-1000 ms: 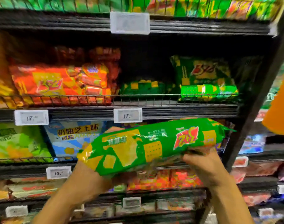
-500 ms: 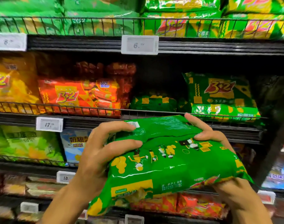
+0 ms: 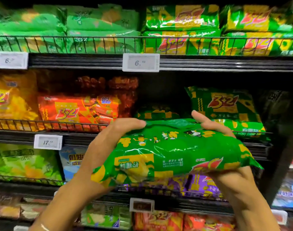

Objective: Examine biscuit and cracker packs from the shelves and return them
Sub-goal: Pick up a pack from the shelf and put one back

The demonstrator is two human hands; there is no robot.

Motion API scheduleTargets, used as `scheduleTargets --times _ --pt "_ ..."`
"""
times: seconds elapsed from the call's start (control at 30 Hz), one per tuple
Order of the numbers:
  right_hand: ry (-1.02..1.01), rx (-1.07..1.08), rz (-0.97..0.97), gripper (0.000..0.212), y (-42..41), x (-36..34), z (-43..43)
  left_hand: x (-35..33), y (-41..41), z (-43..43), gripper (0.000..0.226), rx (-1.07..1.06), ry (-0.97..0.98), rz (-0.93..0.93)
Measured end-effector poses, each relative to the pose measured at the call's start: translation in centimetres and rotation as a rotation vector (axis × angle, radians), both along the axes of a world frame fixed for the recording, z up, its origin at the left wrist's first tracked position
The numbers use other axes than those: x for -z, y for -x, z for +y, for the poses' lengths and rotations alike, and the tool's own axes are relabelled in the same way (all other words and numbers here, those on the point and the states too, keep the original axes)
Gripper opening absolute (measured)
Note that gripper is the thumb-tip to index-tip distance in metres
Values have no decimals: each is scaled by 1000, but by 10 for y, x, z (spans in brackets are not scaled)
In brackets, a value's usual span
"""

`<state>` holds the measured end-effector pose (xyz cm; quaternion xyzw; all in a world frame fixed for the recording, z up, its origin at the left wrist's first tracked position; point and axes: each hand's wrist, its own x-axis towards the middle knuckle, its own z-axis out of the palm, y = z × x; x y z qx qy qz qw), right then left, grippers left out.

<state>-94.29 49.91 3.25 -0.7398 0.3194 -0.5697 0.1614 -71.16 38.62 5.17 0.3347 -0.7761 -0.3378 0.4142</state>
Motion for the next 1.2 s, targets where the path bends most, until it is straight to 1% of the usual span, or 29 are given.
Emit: scheduleTargets --times 0.03,0.07,0.1,0.13,0.2,0.23,0.33,0.4,0.5,0.53,0.6,0.7,0.77,0.83,0.9,0.97,1.07,1.13,1.2 --pt "95 58 -99 55 0 6 -3 2 -1 4 34 90 167 74" --pt "128 81 -209 59 4 14 -6 4 4 3 40 145 274 213" --pt "149 117 -289 66 3 18 -4 9 2 6 45 194 400 283" --pt "157 112 -322 73 2 15 -6 10 2 0 49 207 462 306" --pt "131 106 -350 80 6 6 -13 11 7 -22 67 258 464 340" --pt "104 125 -374 78 9 0 -20 4 13 -29 72 258 443 357" --pt "34 272 -386 61 19 -14 -40 -3 30 -48 80 231 381 398" --pt "-12 350 -380 58 23 -22 -50 0 34 -56 79 167 325 428" --pt "-148 463 -365 61 26 -32 -60 -2 40 -64 60 86 208 458" --pt "-215 536 -346 62 27 -33 -64 -4 43 -67 53 63 158 457" --pt "-335 703 -279 64 26 -36 -73 -9 47 -74 48 -23 80 424" --pt "-346 951 -105 56 21 -43 -84 -20 53 -82 35 -231 183 267" --pt "-357 1067 8 57 19 -47 -90 -28 57 -87 35 -338 206 133" --pt "-386 1151 66 62 18 -48 -96 -36 60 -89 39 -387 148 8" --pt "-397 1178 78 63 17 -47 -98 -40 62 -91 46 -387 95 -64" --pt "-398 1138 37 63 16 -47 -96 -41 64 -91 53 -382 84 -71" --pt "-307 1060 -88 58 21 -43 -84 -34 63 -85 43 -385 88 -6" --pt "-189 1049 -160 52 30 -38 -71 -22 61 -73 39 -424 155 25" --pt "-79 1087 -187 40 43 -33 -56 -8 62 -57 44 -421 266 76"
